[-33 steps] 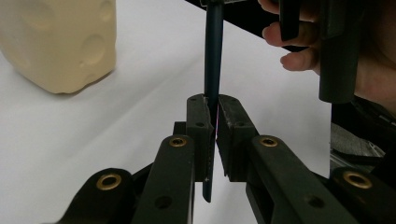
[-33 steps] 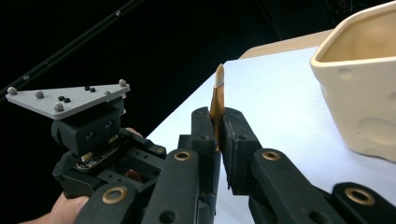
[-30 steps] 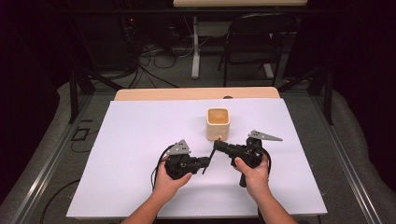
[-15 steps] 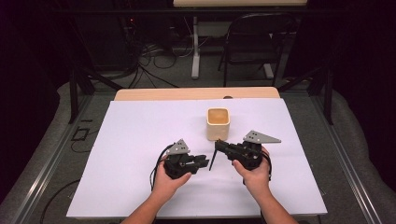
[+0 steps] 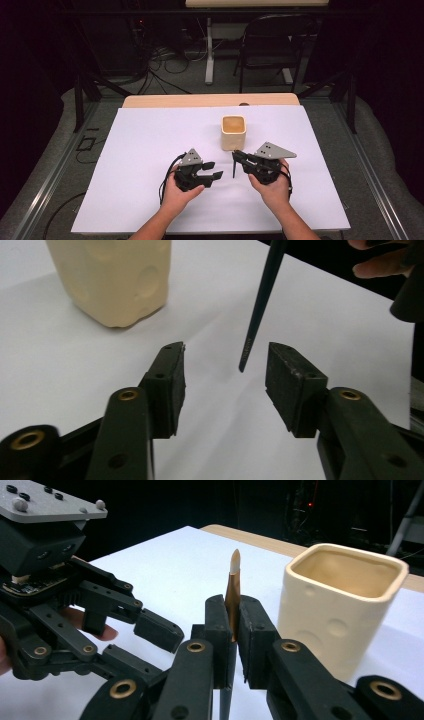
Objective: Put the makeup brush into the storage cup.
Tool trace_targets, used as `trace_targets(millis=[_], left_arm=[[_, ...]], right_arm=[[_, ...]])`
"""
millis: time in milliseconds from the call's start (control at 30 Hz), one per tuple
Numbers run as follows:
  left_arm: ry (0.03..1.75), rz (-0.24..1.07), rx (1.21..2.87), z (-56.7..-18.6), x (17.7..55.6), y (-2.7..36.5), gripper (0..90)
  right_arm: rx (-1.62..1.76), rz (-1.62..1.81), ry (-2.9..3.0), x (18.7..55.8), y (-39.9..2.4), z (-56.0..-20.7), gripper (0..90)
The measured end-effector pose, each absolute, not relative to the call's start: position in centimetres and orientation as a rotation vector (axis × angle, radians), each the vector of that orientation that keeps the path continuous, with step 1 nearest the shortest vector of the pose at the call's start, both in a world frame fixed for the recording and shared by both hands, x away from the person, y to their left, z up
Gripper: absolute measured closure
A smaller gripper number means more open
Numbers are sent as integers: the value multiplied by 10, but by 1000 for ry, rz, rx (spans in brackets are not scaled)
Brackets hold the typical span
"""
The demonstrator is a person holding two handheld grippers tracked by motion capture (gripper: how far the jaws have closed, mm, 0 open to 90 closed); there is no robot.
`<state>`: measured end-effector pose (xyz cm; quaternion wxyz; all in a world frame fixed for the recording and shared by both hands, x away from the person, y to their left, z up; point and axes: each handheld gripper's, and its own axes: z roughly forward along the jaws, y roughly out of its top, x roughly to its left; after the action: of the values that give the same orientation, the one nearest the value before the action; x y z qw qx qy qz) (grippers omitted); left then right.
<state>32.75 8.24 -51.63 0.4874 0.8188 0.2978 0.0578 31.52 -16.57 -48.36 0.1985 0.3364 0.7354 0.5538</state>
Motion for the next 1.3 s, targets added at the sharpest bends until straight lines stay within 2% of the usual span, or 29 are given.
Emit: trace_targets(millis=[167,233,733,1067,1300], left_arm=[[755,197,2002,-517,329,84,443],[767,264,2009,-518,330,86,420],[799,369,2005,-516,332,93,386],[803,420,2007,-517,335,96,375],[833,401,2003,-519,338,99,351]], right_arm=[[949,1536,2049,316,-168,-484,840],[950,1522,2045,317,-170,-483,840],[994,1491,2000,330,-182,-477,840],[1030,1524,1973,354,-192,-448,840],[1034,1532,1957,373,-195,-418,840]])
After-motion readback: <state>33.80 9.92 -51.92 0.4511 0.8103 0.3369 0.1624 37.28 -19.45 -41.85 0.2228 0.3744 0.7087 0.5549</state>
